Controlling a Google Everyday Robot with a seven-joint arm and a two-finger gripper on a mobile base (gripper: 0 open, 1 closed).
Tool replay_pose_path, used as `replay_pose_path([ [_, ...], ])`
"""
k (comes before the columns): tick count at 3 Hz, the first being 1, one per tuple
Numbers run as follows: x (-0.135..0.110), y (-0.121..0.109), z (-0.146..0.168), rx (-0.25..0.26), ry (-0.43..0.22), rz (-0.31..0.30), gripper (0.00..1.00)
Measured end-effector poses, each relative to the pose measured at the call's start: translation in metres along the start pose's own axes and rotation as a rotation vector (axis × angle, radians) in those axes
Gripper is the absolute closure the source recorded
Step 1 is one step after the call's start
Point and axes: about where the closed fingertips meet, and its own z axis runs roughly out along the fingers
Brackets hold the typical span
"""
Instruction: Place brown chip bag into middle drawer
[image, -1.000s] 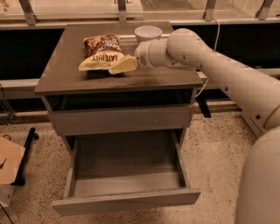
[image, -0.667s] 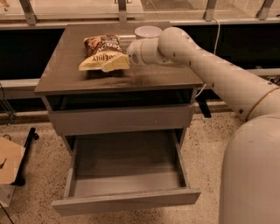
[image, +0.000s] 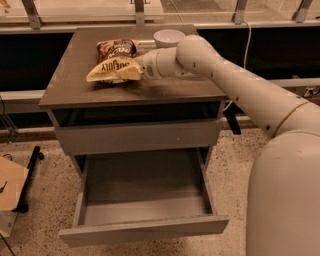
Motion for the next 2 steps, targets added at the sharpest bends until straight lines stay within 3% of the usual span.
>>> replay_pose_path([
  [2, -0.018, 0.019, -0.062, 0.03, -0.085, 0.01, 0.96],
])
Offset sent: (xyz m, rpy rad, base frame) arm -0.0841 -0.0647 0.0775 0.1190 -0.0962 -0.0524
